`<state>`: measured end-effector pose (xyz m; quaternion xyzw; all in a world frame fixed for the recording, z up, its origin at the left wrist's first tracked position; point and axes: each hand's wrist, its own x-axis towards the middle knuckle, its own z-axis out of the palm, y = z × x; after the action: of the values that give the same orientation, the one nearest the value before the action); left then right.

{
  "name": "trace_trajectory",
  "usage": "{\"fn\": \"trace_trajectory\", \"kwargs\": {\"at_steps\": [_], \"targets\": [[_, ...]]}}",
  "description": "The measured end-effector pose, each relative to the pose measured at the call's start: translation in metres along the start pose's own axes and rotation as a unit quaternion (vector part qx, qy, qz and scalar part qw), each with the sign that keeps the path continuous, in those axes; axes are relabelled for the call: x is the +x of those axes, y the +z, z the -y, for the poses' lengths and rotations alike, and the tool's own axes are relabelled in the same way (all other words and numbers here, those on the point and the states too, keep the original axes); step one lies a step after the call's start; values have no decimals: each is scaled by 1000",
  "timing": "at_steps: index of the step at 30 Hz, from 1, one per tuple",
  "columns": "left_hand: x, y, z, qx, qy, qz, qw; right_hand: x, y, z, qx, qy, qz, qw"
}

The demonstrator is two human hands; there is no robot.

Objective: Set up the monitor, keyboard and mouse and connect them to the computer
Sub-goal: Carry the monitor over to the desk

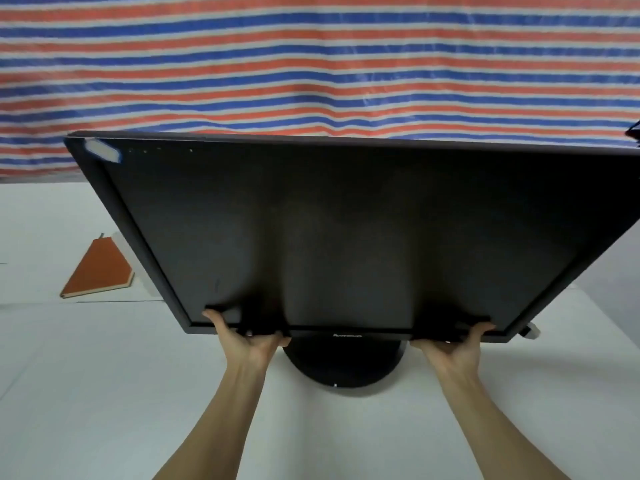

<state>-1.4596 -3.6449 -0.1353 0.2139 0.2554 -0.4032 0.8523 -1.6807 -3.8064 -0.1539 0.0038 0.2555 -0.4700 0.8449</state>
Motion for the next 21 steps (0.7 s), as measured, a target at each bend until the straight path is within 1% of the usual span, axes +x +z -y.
{"fn": "trace_trajectory", "kwargs": {"at_steps": [2, 6, 12, 14, 17, 21], "targets": [[13, -5, -3, -11, -6, 1, 1000, 14, -6, -4, 13, 9, 7, 1000], [32, -16, -5, -25, -17, 5, 1000, 28, -10, -10, 7, -7, 17, 1000], [51, -19, -16, -11, -13, 21, 1000, 47, -11, -24, 8, -12, 1, 1000], [53, -20, -18, -9, -13, 23, 1000, 50, -10, -25, 2, -11, -13, 1000], [50, -20, -17, -7, -8, 8, 1000, 50, -5, -24, -22, -11, -41, 999], [42, -24, -22, 13, -10, -6, 1000, 43, 4, -24, -56, -13, -102, 993]]}}
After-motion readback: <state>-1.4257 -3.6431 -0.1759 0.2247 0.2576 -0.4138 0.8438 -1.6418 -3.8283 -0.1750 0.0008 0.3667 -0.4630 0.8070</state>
